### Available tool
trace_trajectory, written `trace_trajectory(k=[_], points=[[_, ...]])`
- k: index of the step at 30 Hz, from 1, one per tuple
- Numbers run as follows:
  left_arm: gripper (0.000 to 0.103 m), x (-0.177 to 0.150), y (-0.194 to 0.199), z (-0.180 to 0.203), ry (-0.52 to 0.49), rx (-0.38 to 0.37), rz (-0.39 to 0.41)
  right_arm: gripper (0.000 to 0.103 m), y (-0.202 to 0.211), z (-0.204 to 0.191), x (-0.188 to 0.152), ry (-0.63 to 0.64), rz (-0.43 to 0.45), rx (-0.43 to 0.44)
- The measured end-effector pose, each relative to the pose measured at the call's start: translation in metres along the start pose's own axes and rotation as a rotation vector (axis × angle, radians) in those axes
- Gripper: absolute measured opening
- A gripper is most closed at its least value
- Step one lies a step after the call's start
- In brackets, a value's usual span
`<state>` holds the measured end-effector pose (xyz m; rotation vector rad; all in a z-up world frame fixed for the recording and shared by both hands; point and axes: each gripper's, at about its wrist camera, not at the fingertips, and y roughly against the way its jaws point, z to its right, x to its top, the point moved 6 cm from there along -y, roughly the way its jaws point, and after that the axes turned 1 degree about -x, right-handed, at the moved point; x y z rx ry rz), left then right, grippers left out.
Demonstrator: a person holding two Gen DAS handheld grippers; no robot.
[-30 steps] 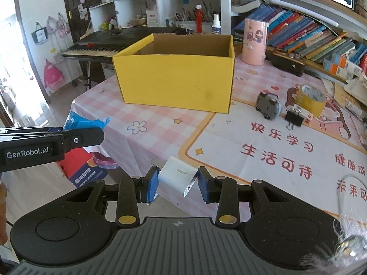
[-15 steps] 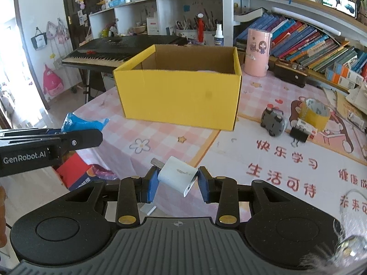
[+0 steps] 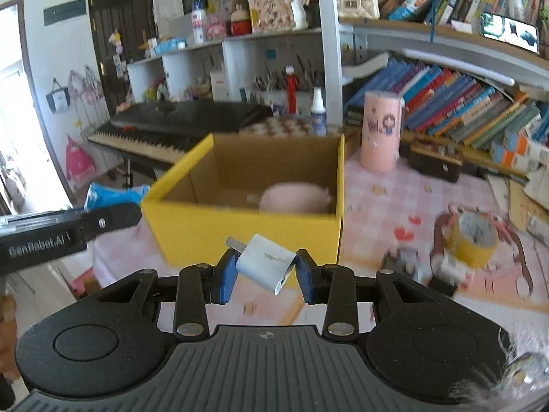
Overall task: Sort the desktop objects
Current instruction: 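Lift and carry the blue item and white plug toward the yellow box, then lower into the yellow box and open the left tool while the right tool releases the plug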
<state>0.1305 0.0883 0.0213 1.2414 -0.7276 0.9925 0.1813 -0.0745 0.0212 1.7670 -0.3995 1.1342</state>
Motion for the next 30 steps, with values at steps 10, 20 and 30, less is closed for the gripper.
trace_trajectory(k=[10, 20, 30], points=[[0.025, 0.024, -0.054, 0.0, 0.016, 0.056, -0.003, 0.034, -0.049, 0.022, 0.048, 0.074, 0.025, 0.062], [0.025, 0.015, -0.103, 0.0, -0.003, 0.093, -0.108, 0.034, -0.102, 0.032, 0.057, 0.197, -0.052, 0.125], [0.025, 0.003, -0.136, -0.003, -0.009, 0.13, -0.207, 0.034, -0.151, 0.026, 0.048, 0.33, -0.259, 0.259]])
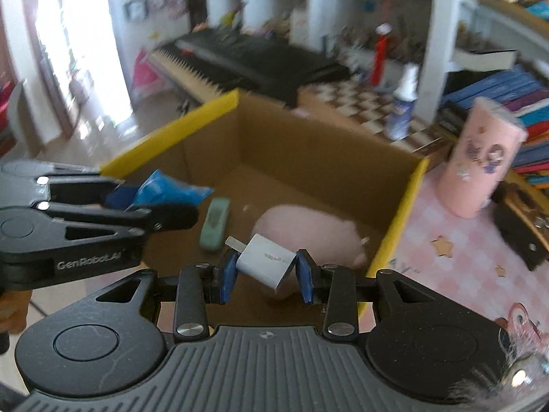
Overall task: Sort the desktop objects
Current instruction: 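Lower into the yellow box and open the left tool while the right tool releases the plug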
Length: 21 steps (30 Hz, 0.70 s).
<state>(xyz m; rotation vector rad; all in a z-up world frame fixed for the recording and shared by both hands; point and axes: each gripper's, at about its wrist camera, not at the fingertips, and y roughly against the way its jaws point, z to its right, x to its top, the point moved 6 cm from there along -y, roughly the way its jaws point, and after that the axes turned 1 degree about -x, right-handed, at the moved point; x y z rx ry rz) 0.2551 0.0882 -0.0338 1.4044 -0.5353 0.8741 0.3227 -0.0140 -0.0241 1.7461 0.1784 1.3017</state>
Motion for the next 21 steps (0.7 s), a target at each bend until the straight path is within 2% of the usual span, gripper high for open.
trace_trajectory(k=[5, 12, 16, 21], points=[[0.025, 0.0, -0.007, 0.006, -0.014, 0.015, -0.017, 0.034, -0.013, 0.001, 0.002, 0.066, -0.033, 0.003], [0.022, -0.003, -0.015, 0.008, -0.036, 0.036, -0.041, 0.034, -0.021, 0.002, 0.006, 0.094, -0.086, 0.097], [0.022, -0.003, -0.016, 0.008, -0.038, 0.039, -0.044, 0.034, -0.023, 0.003, 0.007, 0.093, -0.096, 0.119], [0.029, -0.002, -0.012, 0.006, -0.032, 0.063, -0.029, 0.035, -0.023, 0.002, 0.007, 0.083, -0.077, 0.112]])
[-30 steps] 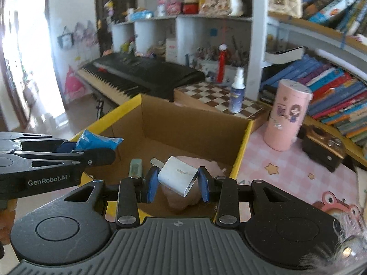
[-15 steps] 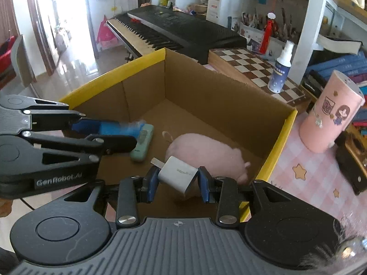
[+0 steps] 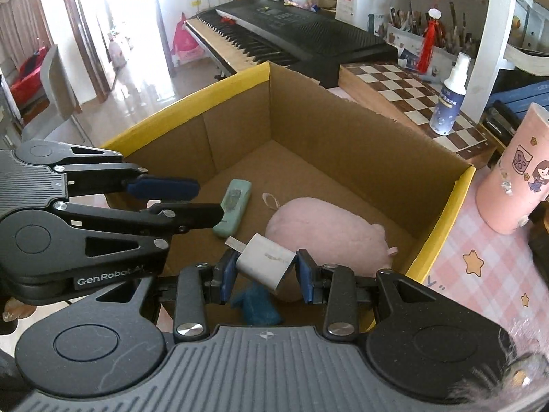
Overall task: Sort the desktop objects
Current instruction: 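Lower into the yellow box and open the left tool while the right tool releases the plug, then raise both open tools out of the yellow box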
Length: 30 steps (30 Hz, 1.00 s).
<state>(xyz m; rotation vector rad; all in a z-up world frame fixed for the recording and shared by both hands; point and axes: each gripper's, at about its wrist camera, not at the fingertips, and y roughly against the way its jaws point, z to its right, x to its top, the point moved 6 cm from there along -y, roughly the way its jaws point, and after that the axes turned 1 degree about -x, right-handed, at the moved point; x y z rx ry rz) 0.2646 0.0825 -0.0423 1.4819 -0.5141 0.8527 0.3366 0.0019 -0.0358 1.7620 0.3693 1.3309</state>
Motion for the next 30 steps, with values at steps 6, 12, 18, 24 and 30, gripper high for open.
trace_trajectory(k=[6, 12, 18, 24, 30], points=[[0.055, 0.002, 0.014, -0.009, 0.024, 0.046, 0.041, 0.042, 0.013, -0.003, -0.003, -0.028, 0.062, -0.035], [0.074, 0.004, 0.034, -0.016, 0.066, 0.043, 0.097, 0.049, 0.038, -0.004, -0.004, -0.09, 0.146, -0.073], [0.08, 0.005, 0.054, -0.015, 0.079, 0.024, 0.151, 0.052, 0.065, -0.01, -0.005, -0.13, 0.23, -0.147], [0.081, 0.0, 0.071, -0.011, 0.077, 0.006, 0.182, 0.052, 0.082, -0.018, -0.011, -0.138, 0.277, -0.201], [0.086, -0.012, 0.087, -0.017, 0.1, -0.008, 0.196, 0.054, 0.103, -0.02, -0.028, -0.21, 0.35, -0.294]])
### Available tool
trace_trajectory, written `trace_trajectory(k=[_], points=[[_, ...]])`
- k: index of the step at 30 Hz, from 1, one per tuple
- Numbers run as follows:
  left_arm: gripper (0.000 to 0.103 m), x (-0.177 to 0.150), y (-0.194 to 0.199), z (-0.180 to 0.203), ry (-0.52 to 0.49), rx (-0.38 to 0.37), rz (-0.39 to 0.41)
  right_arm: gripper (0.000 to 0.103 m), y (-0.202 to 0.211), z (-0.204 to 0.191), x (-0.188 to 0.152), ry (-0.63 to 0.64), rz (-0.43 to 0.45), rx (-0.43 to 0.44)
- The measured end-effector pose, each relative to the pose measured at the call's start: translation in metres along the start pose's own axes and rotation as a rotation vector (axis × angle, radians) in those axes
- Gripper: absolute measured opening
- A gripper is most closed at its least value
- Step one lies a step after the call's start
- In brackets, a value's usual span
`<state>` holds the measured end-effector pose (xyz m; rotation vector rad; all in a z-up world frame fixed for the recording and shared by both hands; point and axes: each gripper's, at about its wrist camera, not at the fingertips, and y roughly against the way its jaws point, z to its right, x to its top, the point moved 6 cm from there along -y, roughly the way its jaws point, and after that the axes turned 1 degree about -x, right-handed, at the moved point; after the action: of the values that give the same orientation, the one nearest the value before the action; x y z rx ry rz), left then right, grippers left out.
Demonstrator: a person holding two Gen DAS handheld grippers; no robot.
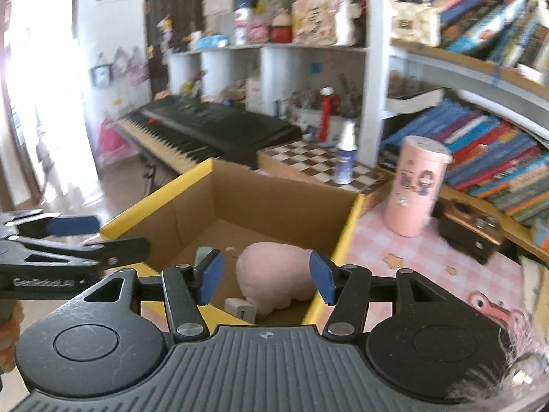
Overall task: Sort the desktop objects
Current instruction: 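Raise both open tools out of the yellow box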
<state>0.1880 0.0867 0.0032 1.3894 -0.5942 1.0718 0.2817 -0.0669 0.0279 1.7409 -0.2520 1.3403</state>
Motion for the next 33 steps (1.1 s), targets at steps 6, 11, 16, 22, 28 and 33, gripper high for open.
trace_trajectory(k=[6, 11, 16, 22, 28, 33], points=[[0.086, -0.015, 0.017, -0.008, 0.022, -0.011, -0.009, 0.056, 0.026, 0.006, -0.02, -0.083, 0.032, -0.11], [0.086, -0.028, 0.031, -0.014, 0.024, -0.024, -0.027, 0.056, 0.045, 0.002, -0.04, -0.137, 0.024, -0.166], [0.087, -0.04, 0.047, -0.017, 0.01, -0.043, -0.042, 0.06, 0.066, -0.012, -0.059, -0.16, 0.017, -0.214], [0.087, -0.054, 0.066, -0.018, -0.01, -0.072, -0.06, 0.064, 0.089, -0.038, -0.084, -0.17, 0.013, -0.257], [0.087, -0.069, 0.084, -0.019, -0.033, -0.099, -0.075, 0.067, 0.106, -0.064, -0.11, -0.155, -0.008, -0.292], [0.087, -0.08, 0.096, -0.015, -0.059, -0.12, -0.088, 0.073, 0.116, -0.078, -0.121, -0.154, -0.023, -0.296]])
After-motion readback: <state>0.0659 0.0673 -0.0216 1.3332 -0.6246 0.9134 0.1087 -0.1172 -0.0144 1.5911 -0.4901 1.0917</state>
